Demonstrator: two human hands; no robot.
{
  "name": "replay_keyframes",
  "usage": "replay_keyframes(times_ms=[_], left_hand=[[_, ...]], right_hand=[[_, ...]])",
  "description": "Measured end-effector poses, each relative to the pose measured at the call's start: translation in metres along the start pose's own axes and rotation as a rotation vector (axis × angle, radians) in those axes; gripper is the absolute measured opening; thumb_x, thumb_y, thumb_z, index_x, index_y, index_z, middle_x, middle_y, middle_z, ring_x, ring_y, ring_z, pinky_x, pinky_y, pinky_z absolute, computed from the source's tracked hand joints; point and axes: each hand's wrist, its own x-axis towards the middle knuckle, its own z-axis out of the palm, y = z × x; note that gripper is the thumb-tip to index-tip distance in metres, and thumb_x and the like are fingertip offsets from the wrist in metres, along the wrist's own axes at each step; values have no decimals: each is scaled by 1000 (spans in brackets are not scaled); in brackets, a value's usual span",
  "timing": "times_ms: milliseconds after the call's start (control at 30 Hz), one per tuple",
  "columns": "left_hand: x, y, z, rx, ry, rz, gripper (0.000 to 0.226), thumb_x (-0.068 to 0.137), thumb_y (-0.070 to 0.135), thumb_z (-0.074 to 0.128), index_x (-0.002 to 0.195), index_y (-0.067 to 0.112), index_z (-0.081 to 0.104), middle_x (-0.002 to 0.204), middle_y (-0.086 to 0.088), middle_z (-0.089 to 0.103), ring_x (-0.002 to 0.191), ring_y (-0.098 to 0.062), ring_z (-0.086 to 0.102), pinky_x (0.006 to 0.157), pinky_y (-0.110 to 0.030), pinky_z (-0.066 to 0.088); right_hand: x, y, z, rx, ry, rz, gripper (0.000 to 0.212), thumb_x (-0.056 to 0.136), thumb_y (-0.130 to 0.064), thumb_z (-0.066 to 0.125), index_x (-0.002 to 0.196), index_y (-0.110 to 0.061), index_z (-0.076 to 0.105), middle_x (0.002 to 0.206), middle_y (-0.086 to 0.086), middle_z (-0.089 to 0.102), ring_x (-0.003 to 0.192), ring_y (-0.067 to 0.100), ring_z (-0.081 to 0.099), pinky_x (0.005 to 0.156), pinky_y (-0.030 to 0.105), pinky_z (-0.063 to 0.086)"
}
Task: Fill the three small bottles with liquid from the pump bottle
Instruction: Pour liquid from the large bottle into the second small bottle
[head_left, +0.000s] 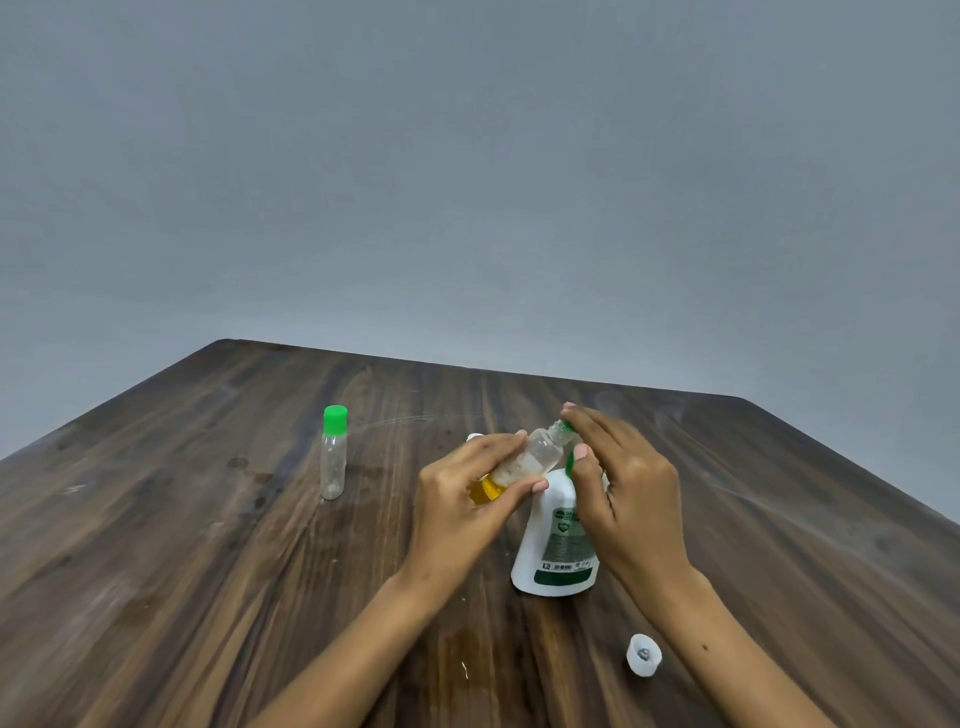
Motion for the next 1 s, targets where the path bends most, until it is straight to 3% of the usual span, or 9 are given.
replay_keyframes(times_ms=[167, 400, 867, 1000], left_hand=[[2, -2, 0, 24, -1, 5, 38, 77, 20, 83, 110, 6, 73, 107, 4, 72, 101, -3, 67, 87, -28, 56], [3, -2, 0, 23, 12, 14, 37, 75, 14, 84, 109, 4, 73, 105, 2, 72, 99, -3, 67, 83, -15, 52], [1, -2, 0, 34, 1, 4, 38, 76, 17, 83, 111, 6, 72, 105, 3, 72, 99, -3, 66, 83, -20, 54], [0, -1, 1, 40, -3, 10, 39, 76, 17, 83, 112, 5, 72, 106, 2, 71, 99, -4, 67, 83, -21, 54]], right_hand=[[-6, 3, 6, 4, 3, 20, 44, 89, -26, 36, 112, -8, 69, 112, 1, 67, 101, 9, 60, 82, 13, 42], [0, 2, 4, -21, 0, 2, 43, 88, -25, 37, 110, -7, 70, 110, 2, 68, 99, 12, 62, 82, 11, 41], [-6, 0, 10, -30, 10, 44, 43, 87, -24, 36, 109, -8, 69, 107, 1, 68, 94, 11, 61, 74, 10, 39], [-2, -1, 5, -27, 15, 29, 43, 88, -25, 37, 110, -8, 70, 110, 1, 68, 97, 11, 61, 78, 11, 40]])
